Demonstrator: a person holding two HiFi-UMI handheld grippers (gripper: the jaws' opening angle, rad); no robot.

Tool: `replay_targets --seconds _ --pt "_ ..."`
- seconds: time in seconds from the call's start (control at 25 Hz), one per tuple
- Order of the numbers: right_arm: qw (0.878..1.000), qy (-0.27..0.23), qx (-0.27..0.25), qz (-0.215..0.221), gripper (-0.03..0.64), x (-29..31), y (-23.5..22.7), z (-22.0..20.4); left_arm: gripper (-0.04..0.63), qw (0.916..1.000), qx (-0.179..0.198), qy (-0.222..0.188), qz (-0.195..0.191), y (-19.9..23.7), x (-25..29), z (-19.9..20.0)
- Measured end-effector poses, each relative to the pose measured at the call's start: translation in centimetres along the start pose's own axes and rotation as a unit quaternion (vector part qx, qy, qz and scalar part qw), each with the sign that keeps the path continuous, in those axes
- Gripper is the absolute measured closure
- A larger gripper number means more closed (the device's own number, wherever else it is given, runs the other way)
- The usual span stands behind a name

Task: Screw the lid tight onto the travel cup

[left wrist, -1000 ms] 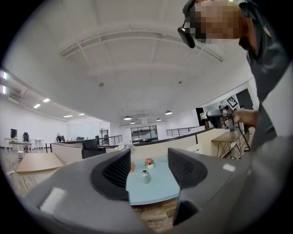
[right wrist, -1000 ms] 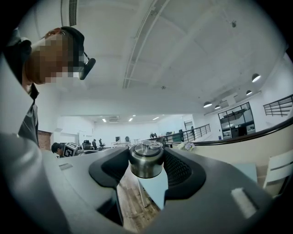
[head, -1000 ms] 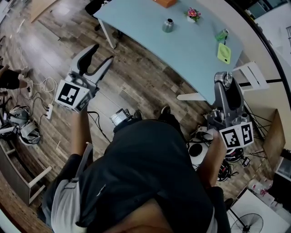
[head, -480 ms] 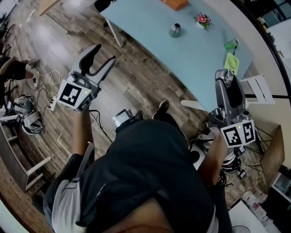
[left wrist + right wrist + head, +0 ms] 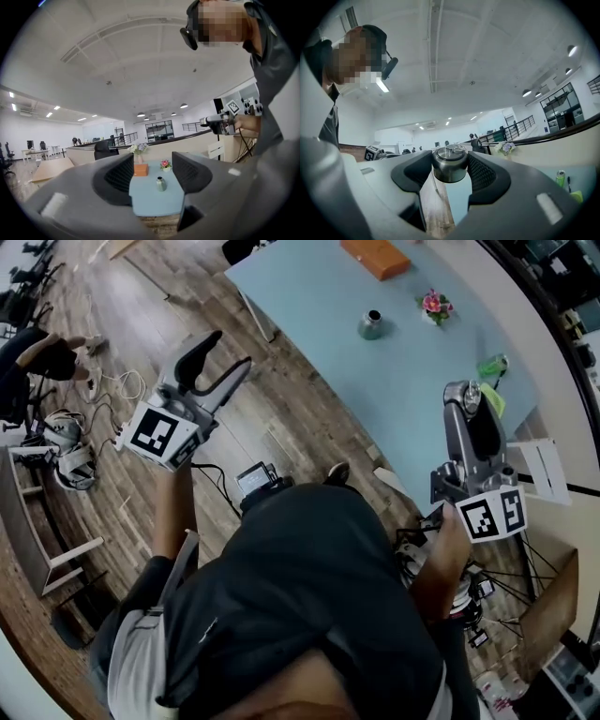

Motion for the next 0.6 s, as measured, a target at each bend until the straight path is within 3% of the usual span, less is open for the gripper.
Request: replay_targets --seconds 0.32,0.6 --pt "0.999 0.001 0.011 0.036 0.377 1.2 -5.0 0.6 0.288 0.9994 0.009 0.019 0.028 -1.7 3.3 1.3" --pt "0.999 0.008 0.028 0.038 0.377 1.8 -7.5 0.0 0.288 0.9993 0.014 0.028 0.020 -2.5 6.1 2.1"
Point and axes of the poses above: the fingertips, and each gripper's own axes: x forward along the fingers, y to its left, z out of its top, the point moved 1 cm from there along -x, backward along the fingers, and after that the axes turned 1 degree about y, right-handed, at the moved point
